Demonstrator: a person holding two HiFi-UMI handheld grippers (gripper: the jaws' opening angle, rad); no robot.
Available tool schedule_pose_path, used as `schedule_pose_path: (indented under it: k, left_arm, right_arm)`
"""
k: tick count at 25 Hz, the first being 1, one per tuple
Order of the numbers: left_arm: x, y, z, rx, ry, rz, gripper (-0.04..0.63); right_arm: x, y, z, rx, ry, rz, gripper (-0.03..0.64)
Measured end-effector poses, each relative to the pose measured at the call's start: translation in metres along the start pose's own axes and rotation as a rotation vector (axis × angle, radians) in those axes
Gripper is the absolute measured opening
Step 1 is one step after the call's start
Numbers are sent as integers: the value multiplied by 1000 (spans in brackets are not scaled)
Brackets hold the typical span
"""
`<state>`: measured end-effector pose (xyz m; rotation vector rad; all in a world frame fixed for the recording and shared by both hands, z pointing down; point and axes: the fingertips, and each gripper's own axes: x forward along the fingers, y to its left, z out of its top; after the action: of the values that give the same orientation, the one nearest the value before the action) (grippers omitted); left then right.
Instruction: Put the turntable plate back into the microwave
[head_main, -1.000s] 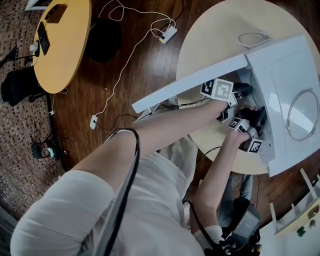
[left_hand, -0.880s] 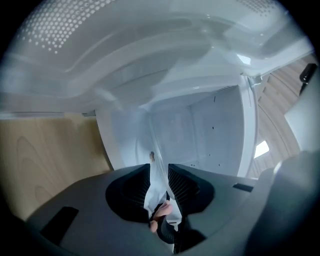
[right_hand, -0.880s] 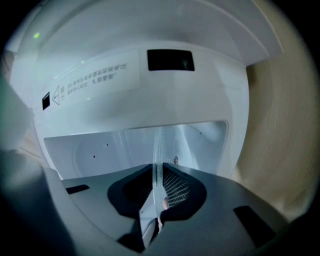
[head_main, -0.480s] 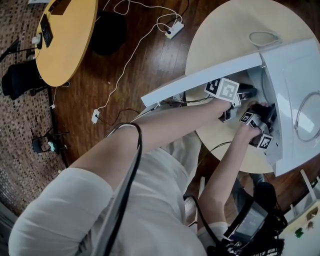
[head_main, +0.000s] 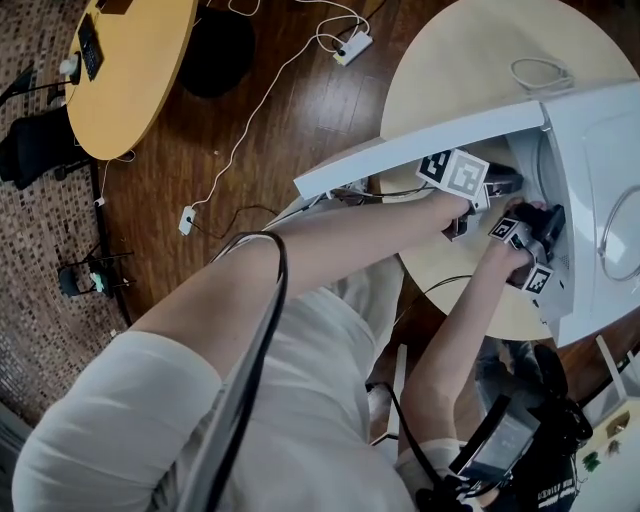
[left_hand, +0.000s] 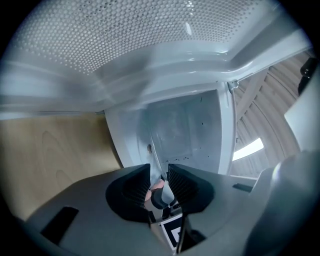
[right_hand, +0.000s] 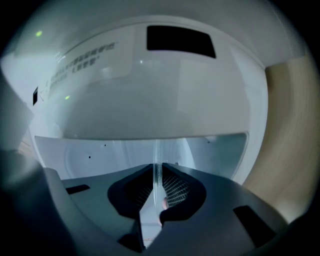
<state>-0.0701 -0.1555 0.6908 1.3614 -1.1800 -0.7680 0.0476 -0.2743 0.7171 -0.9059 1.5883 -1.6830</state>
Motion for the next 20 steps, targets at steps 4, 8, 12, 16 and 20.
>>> schedule_pose_path:
  k: [4, 8, 12, 16, 20]
  left_arm:
    - [-6, 0, -2, -1, -4, 0, 100]
    - [-11, -2, -1, 2, -13, -5, 100]
    - [-17, -3, -2, 6, -16, -9, 100]
    - [-25, -5, -5, 6, -11, -15, 100]
    - [-27, -4, -6, 5, -10, -18, 100]
  right_arm:
    - [-3, -2, -1, -27, 5, -20, 46]
    - [-5, -6, -3, -41, -2, -50, 46]
    - [-7, -8, -4, -41, -18, -58, 46]
    - [-8, -8, -3, -50, -35, -78, 46]
    - [-8, -10, -1, -56, -52, -109, 46]
